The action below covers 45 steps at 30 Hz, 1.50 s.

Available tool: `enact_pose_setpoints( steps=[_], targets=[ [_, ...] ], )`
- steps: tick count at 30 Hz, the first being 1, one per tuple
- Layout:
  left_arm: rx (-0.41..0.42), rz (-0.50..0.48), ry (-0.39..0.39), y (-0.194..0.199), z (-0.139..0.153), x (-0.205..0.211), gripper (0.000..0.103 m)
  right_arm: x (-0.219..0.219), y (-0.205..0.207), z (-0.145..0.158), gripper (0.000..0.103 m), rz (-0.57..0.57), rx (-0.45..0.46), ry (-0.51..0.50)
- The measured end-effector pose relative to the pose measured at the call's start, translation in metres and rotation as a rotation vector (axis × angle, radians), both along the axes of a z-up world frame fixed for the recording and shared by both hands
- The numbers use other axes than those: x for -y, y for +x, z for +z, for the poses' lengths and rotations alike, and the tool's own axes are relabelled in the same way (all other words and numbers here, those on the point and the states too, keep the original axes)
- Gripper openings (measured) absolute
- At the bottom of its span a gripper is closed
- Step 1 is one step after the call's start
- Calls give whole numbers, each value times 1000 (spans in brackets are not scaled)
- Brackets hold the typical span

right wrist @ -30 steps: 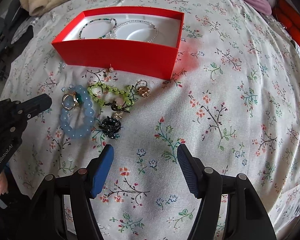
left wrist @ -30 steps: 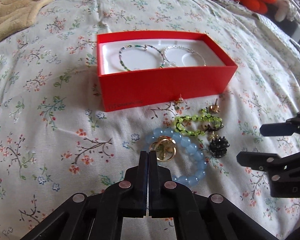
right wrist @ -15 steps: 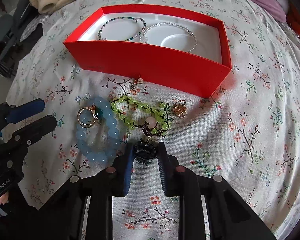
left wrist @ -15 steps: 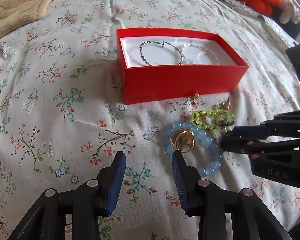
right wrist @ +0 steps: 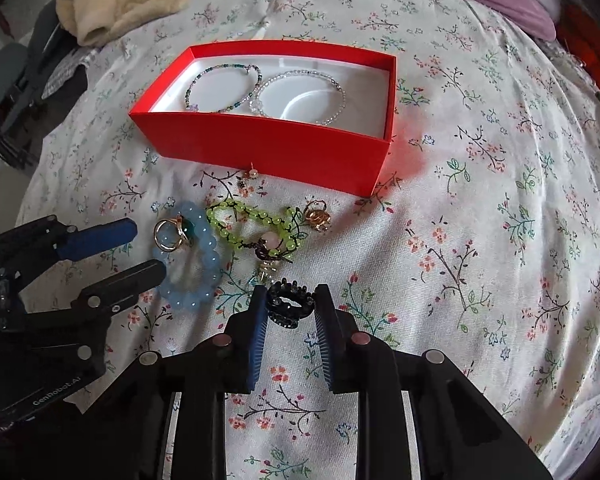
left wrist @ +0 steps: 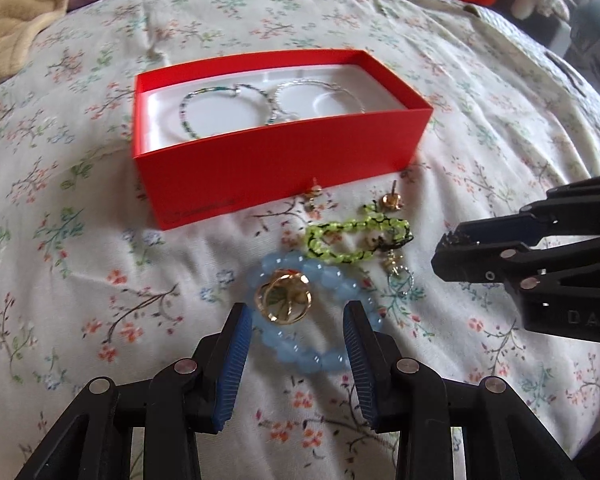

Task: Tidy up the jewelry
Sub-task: 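Grasp the black flower hair clip with the right tool while the left tool lifts the gold ring, then carry the gold ring and black clip over the red box with both tools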

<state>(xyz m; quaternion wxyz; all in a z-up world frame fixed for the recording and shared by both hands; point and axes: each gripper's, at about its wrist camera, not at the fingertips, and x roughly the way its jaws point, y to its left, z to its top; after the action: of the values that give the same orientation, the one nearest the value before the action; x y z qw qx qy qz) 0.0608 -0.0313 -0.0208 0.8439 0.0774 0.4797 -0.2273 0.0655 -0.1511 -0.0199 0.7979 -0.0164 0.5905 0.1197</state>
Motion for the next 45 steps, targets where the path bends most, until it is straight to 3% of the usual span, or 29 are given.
enact_pose_setpoints(
  steps=[10, 14, 19, 33, 45],
  targets=[
    [27, -42, 111, 13, -21, 14, 41, 15, -3, 3, 25, -15, 0, 8],
    [38, -41, 126, 13, -21, 15, 28, 19, -3, 5, 25, -20, 2, 7],
    [53, -47, 133, 11, -18, 15, 28, 21, -2, 6, 25, -23, 4, 9],
    [65, 7, 55, 9, 17, -1, 28, 28, 1, 23, 25, -54, 36, 32],
    [77, 94, 9, 41, 49, -9, 28, 38, 32, 56, 25, -149, 106, 131]
  ],
)
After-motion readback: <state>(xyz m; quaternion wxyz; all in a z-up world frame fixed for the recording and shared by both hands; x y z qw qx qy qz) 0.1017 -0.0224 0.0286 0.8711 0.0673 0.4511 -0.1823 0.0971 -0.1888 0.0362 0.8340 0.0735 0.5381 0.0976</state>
